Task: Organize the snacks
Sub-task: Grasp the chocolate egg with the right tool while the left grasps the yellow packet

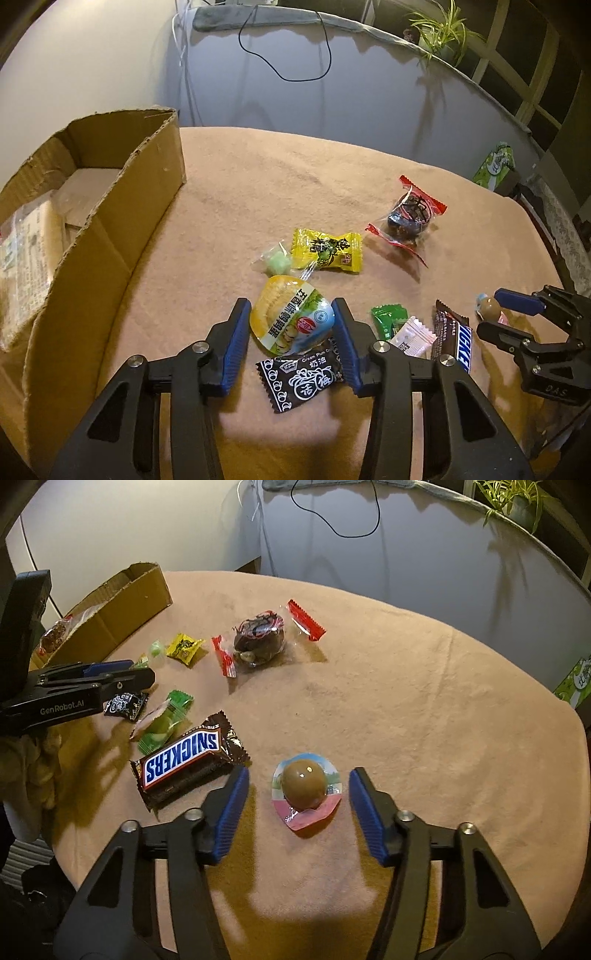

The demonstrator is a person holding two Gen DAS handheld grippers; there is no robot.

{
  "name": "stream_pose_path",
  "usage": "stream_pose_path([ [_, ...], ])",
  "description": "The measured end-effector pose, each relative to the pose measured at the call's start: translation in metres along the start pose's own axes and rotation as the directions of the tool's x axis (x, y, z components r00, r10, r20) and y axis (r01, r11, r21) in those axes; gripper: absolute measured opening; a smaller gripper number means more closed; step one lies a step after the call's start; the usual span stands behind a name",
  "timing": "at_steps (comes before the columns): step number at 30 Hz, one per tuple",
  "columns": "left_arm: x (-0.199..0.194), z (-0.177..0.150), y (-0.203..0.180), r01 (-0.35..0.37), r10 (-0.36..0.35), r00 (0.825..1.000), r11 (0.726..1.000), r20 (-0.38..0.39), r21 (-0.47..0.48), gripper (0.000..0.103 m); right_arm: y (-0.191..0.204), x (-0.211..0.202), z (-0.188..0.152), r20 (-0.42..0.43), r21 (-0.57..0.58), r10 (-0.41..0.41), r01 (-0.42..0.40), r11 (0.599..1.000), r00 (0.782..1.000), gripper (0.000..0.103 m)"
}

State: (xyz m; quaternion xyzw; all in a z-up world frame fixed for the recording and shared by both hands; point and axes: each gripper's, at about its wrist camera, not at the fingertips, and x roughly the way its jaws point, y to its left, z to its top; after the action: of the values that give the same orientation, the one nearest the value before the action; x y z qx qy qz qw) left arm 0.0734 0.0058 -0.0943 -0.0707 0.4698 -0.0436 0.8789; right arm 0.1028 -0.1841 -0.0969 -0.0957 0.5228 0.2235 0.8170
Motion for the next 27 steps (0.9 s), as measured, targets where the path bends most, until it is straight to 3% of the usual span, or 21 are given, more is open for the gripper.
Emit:
stream_pose_path([
  [5, 0.001, 0.001, 0.0, -0.007, 0.007, 1.0, 1.0, 0.005, 0.011, 0.04, -0.001, 0.003, 0.002, -0.008, 0.01, 0.0, 0.0, 1.0, 1.0, 0.041],
  [9, -0.001, 0.0, 0.001, -0.01, 0.009, 1.0, 1.0, 0.014, 0.014, 0.038, -0.001, 0.003, 0.002, -0.006, 0.016, 0.003, -0.003, 1.0, 1.0, 0.039],
  [11, -0.003, -0.001, 0.001, -0.011, 0.01, 1.0, 1.0, 0.021, 0.015, 0.037, -0.001, 0.002, 0.003, -0.004, 0.018, 0.01, -0.01, 1.0, 1.0, 0.029],
  [19, -0.014, 0.001, 0.002, -0.01, 0.009, 0.999, 1.0, 0.049, 0.014, 0.036, -0.002, -0.004, 0.002, 0.007, 0.034, 0.005, -0.005, 0.999, 1.0, 0.028],
  [27, -0.049, 0.003, 0.01, -0.006, 0.006, 0.992, 1.0, 0.122, 0.007, 0.036, 0.011, -0.035, 0.016, 0.072, 0.01, 0.01, -0.011, 1.0, 0.997, 0.028],
])
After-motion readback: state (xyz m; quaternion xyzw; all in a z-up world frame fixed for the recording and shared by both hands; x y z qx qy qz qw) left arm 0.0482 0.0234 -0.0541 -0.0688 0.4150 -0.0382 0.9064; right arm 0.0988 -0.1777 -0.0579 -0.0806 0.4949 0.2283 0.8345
